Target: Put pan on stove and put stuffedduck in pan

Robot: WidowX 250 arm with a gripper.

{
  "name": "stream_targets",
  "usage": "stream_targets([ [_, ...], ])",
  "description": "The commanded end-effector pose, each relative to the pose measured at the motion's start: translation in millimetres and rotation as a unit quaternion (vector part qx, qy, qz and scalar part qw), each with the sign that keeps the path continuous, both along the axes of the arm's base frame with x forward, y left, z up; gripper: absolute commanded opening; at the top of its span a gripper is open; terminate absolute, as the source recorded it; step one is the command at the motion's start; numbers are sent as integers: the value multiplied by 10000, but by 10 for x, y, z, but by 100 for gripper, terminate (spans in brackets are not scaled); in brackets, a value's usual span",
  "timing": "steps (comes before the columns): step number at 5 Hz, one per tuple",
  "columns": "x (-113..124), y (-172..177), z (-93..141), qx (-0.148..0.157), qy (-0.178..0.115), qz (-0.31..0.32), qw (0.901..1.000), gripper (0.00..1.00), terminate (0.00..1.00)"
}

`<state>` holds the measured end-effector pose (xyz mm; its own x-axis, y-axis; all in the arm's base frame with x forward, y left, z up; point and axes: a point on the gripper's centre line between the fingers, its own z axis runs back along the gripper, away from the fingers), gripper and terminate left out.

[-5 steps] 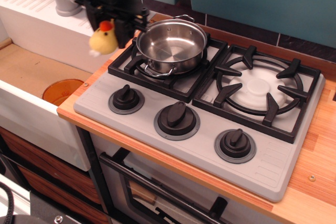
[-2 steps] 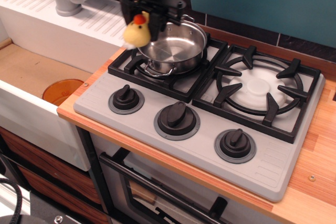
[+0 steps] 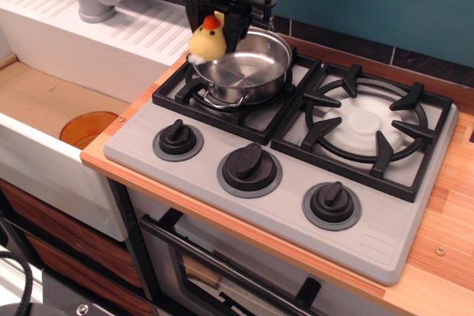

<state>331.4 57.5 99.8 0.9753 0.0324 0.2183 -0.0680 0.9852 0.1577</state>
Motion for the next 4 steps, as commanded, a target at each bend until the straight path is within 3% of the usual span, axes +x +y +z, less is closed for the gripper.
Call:
stream_targets([
  [1,270,30,104,9,-443,-292,9986,100,0],
  [4,286,-71,204,63,-303,-226,9993,100,0],
])
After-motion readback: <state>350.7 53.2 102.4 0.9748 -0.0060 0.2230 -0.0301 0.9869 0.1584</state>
